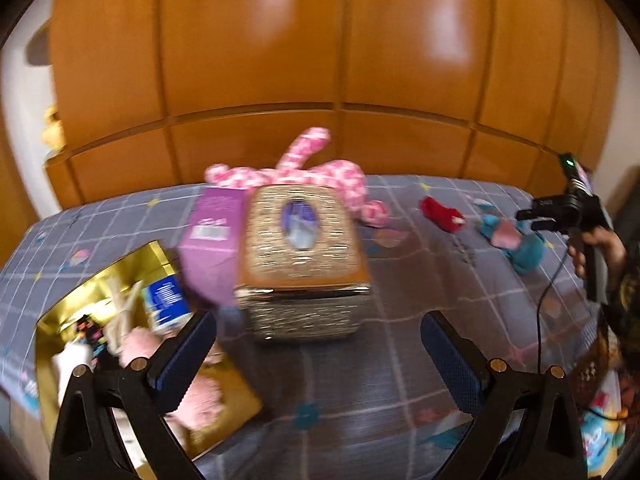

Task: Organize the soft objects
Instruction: 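Move both grippers back toward the remaining soft items on the bed, then grasp the blue plush with pink cloth with the right gripper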

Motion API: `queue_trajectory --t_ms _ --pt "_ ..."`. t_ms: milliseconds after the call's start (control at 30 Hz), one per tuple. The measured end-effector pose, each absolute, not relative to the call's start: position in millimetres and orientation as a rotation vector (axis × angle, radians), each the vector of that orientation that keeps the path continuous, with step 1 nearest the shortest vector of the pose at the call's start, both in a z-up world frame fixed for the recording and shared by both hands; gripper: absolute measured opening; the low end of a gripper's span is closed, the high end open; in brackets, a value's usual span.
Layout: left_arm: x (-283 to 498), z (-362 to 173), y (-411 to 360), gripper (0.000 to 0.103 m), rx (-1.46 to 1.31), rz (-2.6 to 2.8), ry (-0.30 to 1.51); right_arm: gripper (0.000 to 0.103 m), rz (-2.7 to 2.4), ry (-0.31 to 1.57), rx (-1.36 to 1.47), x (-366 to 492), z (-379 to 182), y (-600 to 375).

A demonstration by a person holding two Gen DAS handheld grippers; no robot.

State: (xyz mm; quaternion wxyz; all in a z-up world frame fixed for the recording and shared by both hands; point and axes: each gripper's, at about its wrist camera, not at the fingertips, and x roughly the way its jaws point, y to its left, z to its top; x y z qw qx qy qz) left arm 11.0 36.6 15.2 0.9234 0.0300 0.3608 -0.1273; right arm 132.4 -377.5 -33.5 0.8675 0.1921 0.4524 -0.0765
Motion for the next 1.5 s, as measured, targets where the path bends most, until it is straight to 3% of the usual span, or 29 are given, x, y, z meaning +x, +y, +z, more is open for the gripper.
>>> queue_trajectory --t_ms 133,267,467,567,633,667,700,767,1000,1067,1200,1500 --pt "19 11 10 0.103 0.091 -0.321 0.770 0.051 -0.192 1.021 0.395 136 -50 -411" --pt "25 9 -15 0.103 0.108 -0.378 0.792 0.060 -0.155 1.079 0.310 142 -59 -417" --pt "32 7 -46 0.103 0.149 -0.434 0.813 0.062 -0.190 1.168 -0.013 160 -72 -393" --pt "41 4 -60 0.103 0.147 -0.463 0.831 0.070 -0.198 1.209 -0.173 165 -83 -383" --pt "48 2 -68 0.103 0.140 -0.472 0.844 0.067 -0.217 1.224 -0.217 166 -92 -383" --pt "52 1 -72 0.103 0.134 -0.473 0.848 0.059 -0.219 1.242 -0.210 166 -96 -384" --pt "56 0 -74 0.103 0.128 -0.475 0.854 0.043 -0.208 1.256 -0.183 166 -99 -386" --pt "66 -5 -81 0.102 0.114 -0.479 0.879 0.037 -0.227 1.195 -0.155 160 -94 -388" --pt "109 -25 -115 0.099 0.054 -0.506 0.969 0.037 -0.267 1.042 0.151 148 -78 -418" --pt "125 -32 -129 0.090 0.024 -0.520 1.008 0.037 -0.248 1.036 0.197 145 -76 -422" --pt "157 -45 -151 0.060 -0.036 -0.525 1.075 0.038 -0.243 1.078 0.214 147 -82 -421" --pt "221 -65 -203 0.059 -0.107 -0.488 1.145 0.041 -0.231 1.140 0.129 154 -95 -410"
